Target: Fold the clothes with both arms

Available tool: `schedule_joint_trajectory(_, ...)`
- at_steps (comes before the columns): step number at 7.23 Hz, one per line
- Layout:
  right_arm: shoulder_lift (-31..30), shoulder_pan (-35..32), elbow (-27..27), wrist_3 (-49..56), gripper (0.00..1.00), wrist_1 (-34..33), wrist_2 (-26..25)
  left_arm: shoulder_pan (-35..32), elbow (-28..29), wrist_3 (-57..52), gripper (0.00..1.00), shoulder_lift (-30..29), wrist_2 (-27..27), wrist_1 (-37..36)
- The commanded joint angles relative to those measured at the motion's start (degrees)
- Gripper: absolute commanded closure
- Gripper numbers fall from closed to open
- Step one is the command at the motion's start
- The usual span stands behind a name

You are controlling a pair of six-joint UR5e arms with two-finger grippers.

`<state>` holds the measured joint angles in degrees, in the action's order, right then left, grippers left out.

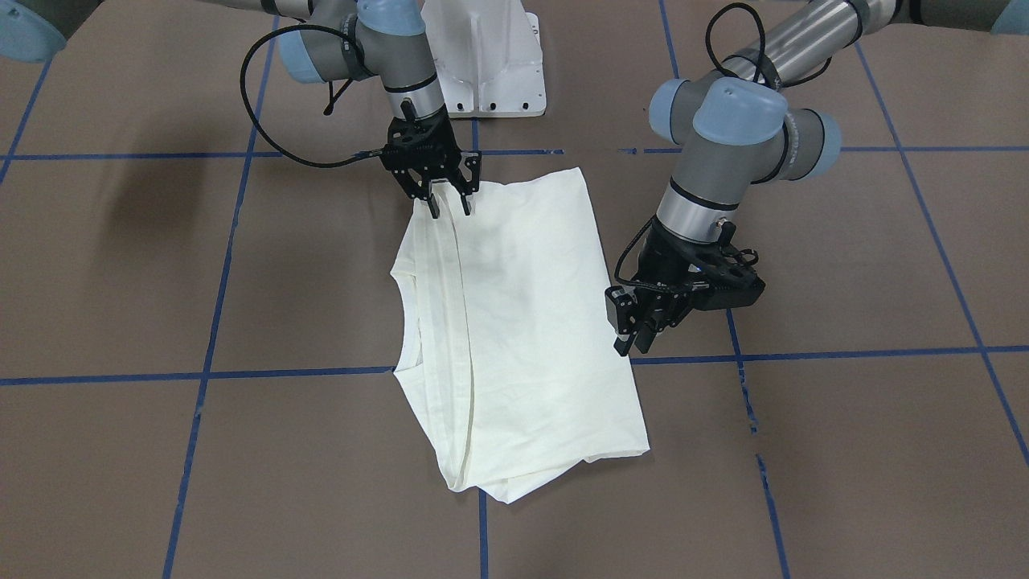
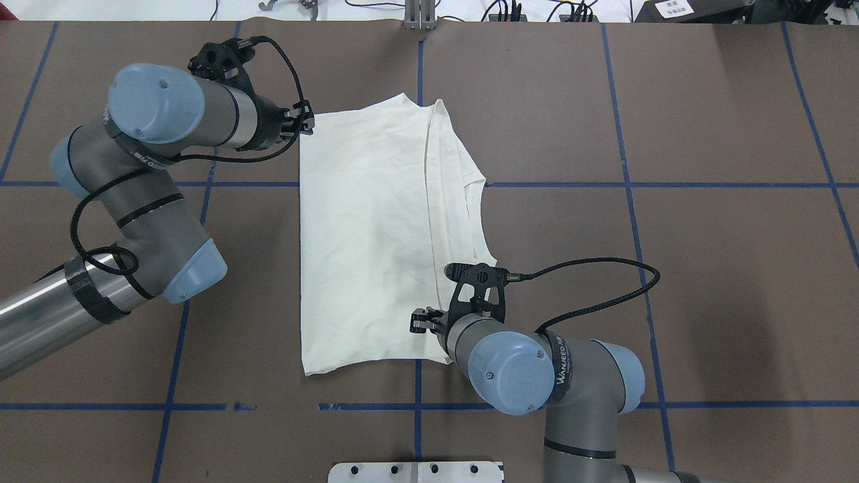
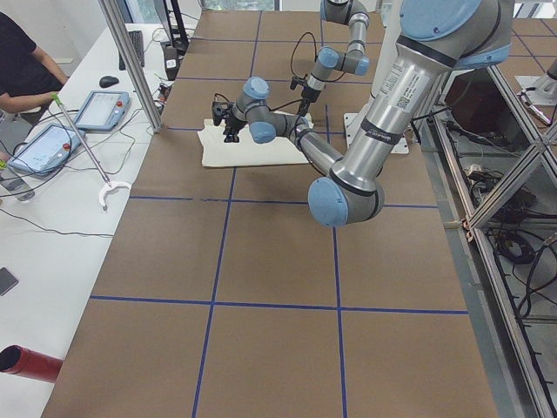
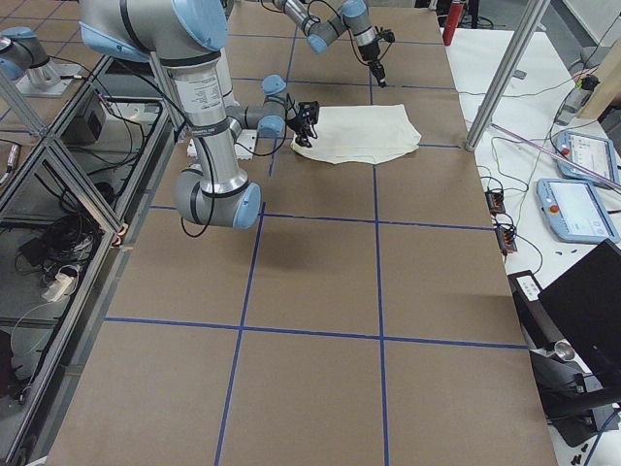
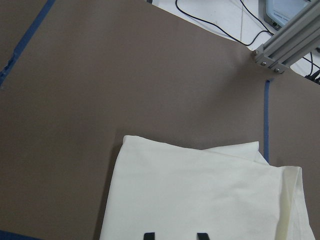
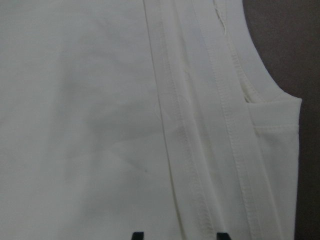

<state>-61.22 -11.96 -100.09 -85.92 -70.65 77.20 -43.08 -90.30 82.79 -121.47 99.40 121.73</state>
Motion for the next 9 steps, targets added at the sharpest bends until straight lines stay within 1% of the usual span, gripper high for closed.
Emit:
schedule_joint_trajectory(1,-0.48,0.27,-0.36,2.59,0.97,-0.45,0.05,0.10,0.04,0.00,0.60,0.01,0.00,0.00)
schedule_joint_trajectory(2,-0.65,0.10,-0.45,2.60,1.00,-0.45,0.14,0.10,0.04,0.00,0.61,0.01,0.00,0.00)
schedule_joint_trajectory(3,-1.61,-0.08,-1.58,2.69,1.00,-0.45,0.23,0.10,-0.05,0.00,0.61,0.01,0.00,0.00)
schedule_joint_trajectory(5,-5.82,-0.34,-6.93,5.57,1.00,-0.63,1.89,0.10,-0.14,0.00,0.60,-0.08,0.00,0.00)
schedule_joint_trajectory(9,-7.95,-0.25,-6.61,5.24,1.00,-0.80,1.37,0.37,-0.40,0.26,0.60,-0.08,0.44,-0.27)
